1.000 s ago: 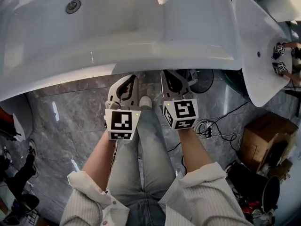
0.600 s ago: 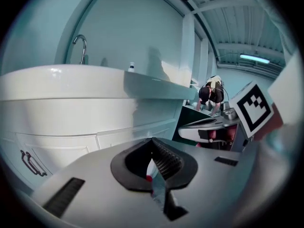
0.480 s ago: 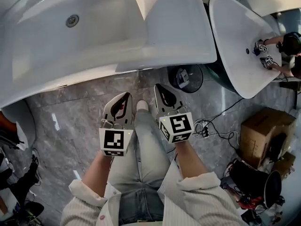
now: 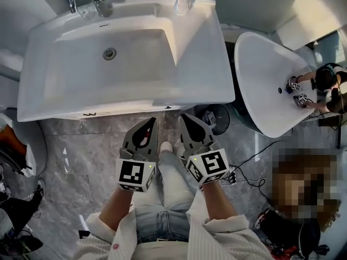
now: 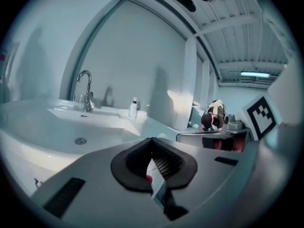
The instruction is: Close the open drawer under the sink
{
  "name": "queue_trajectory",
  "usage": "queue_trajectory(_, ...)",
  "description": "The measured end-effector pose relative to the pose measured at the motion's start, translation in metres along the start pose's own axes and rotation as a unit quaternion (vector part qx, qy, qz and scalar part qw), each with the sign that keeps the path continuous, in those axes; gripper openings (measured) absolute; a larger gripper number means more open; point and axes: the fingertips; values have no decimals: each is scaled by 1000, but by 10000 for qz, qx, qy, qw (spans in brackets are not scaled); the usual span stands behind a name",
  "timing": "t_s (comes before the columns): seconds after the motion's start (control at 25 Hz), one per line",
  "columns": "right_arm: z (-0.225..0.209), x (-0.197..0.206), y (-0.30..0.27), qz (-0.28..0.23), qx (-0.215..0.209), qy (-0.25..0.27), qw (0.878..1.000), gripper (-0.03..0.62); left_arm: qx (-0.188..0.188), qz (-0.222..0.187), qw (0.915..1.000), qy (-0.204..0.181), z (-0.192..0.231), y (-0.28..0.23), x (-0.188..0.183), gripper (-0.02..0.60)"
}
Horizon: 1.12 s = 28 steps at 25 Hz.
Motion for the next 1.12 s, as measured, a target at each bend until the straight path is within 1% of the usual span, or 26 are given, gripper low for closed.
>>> queue_trajectory(0.08, 6, -23, 4, -186, -95, -10, 9998, 9, 29, -130, 9999, 27, -6, 3, -20, 15)
queue_trajectory(0.2, 13, -51, 1, -408, -306, -51, 9987, 9, 39, -166, 9998, -94, -6, 2, -41, 15)
queue_trajectory(0.4, 21, -85, 10, -447, -318, -29, 9985, 9, 62, -328, 9994, 6, -12, 10, -80, 15)
queue_trajectory(0.6, 27, -124, 24, -630, -551, 114, 9964, 9, 351, -575, 9977, 109, -37, 10, -126, 15)
queue_trajectory(0.72, 27, -149, 29, -729, -625, 244, 9951, 9, 447, -716, 9964, -62, -50, 11, -152, 15)
queue_trajectory(0.92, 32, -167, 40, -619, -680, 355, 9951, 9, 524, -733, 9957, -200, -63, 20, -168, 15)
queue_trajectory(1.12, 40, -180, 37, -578, -805, 637, 9930, 9, 558, -779, 9948, -333, -67, 22, -178, 15)
Point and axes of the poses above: the fingertips, and each gripper's own axes: y backward along the fingers, z to its left, x out of its underside, and after that the axes turned 2 degrees about y, right-handed
